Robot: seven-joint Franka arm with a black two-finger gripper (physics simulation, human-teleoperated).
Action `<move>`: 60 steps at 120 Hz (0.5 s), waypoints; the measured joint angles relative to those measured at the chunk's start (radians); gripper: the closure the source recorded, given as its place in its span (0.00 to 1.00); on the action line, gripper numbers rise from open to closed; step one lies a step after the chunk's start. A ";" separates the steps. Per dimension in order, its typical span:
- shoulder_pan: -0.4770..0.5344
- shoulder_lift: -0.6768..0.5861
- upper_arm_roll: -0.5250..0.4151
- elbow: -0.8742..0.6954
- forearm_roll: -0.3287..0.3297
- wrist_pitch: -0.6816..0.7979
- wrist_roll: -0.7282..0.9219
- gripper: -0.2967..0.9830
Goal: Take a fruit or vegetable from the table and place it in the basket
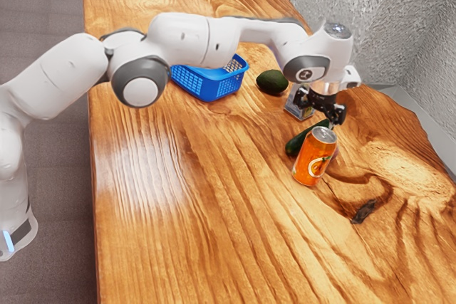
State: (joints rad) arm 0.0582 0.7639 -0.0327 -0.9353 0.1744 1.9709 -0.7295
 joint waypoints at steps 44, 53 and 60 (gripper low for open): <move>0.017 0.044 -0.002 -0.002 -0.003 0.031 -0.006 0.23; 0.017 0.049 -0.002 -0.002 -0.004 0.038 -0.007 0.23; 0.017 0.054 -0.003 -0.002 -0.005 0.042 -0.007 0.23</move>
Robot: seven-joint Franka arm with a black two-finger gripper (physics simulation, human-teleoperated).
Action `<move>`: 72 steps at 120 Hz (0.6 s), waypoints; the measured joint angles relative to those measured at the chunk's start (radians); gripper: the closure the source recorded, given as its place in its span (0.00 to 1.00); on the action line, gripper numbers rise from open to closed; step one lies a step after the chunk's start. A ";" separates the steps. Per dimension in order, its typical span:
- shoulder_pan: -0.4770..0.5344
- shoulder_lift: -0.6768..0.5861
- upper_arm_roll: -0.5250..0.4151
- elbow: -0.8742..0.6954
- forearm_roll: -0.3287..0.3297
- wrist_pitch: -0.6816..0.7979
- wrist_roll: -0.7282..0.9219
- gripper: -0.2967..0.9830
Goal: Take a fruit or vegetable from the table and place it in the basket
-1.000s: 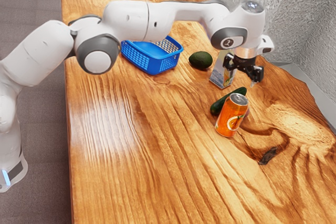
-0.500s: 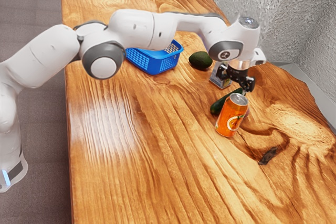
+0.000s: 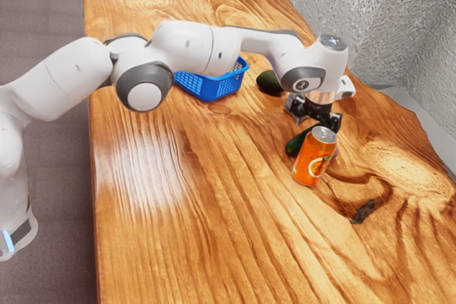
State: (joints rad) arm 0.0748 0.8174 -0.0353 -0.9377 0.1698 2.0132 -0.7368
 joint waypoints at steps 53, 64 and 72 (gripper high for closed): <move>0.000 0.023 0.000 -0.005 -0.012 0.026 -0.003 0.26; -0.001 0.023 0.001 -0.005 -0.012 0.029 0.000 0.40; -0.001 0.024 0.002 -0.005 -0.009 0.031 0.003 0.51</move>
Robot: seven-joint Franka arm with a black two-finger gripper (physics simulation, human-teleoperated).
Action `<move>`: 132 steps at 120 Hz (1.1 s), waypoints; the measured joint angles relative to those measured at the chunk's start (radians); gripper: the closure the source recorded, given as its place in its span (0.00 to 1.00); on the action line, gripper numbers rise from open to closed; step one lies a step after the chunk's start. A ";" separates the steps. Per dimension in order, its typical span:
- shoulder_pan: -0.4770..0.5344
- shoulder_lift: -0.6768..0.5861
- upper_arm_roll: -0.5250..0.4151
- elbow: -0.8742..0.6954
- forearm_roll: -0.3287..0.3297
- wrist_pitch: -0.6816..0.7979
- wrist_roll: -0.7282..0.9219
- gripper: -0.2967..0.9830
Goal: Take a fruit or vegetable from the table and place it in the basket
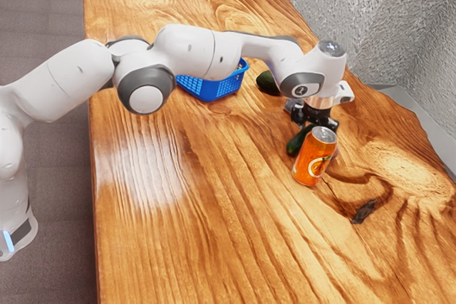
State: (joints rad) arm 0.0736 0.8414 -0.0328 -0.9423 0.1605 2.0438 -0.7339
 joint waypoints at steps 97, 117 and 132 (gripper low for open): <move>-0.006 -0.023 0.011 0.010 0.008 -0.007 0.062 0.65; -0.008 -0.031 0.011 0.036 0.008 -0.023 0.075 0.65; -0.010 -0.037 0.010 0.071 0.008 -0.046 0.084 0.65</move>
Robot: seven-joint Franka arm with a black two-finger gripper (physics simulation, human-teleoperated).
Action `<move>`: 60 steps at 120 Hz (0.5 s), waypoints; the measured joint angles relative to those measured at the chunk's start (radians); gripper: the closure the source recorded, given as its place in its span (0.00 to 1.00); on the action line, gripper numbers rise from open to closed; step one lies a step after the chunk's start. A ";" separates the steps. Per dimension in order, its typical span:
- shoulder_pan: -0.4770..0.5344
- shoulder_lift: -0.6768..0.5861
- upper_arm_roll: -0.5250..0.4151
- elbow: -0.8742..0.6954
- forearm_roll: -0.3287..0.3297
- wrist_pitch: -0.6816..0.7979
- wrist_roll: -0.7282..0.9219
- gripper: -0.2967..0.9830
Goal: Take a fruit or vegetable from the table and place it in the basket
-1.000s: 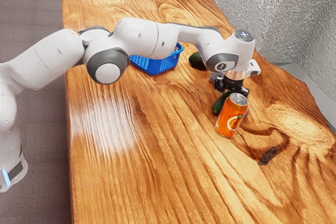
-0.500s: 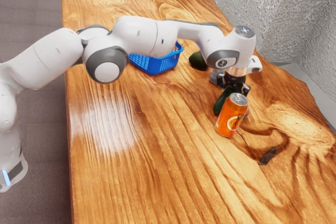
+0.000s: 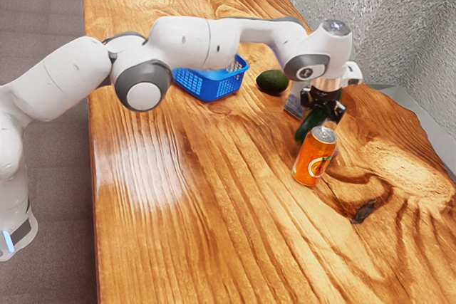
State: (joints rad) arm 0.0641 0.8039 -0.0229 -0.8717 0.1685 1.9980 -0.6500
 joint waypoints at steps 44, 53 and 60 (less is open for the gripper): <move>-0.005 -0.058 -0.008 0.074 0.000 -0.069 0.031 0.65; -0.006 -0.075 -0.008 0.094 0.000 -0.087 0.037 0.65; -0.006 -0.089 -0.008 0.108 0.000 -0.103 0.040 0.65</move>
State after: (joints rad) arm 0.0577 0.7147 -0.0314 -0.7642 0.1682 1.8953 -0.6096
